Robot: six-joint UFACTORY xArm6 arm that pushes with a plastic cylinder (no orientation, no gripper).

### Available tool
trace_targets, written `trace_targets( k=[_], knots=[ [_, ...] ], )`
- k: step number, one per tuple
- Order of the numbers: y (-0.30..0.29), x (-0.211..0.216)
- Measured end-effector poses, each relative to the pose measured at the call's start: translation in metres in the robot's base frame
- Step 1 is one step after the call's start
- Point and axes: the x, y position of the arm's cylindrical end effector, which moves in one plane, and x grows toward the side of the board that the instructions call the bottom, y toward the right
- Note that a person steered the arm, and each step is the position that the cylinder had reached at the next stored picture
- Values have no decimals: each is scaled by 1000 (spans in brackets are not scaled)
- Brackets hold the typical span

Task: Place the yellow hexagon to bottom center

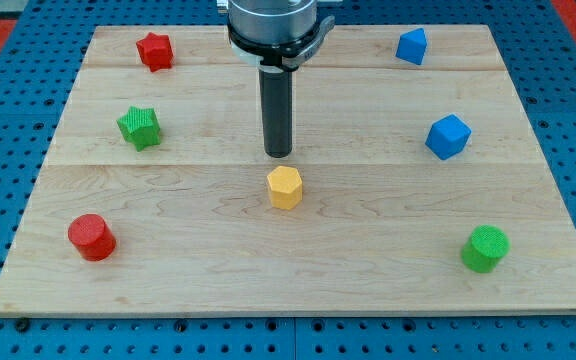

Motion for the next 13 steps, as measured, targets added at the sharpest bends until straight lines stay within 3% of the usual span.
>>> trace_targets(
  k=[2,5,13],
  knots=[
    [-26,40],
    [-16,19],
    [0,33]
  ],
)
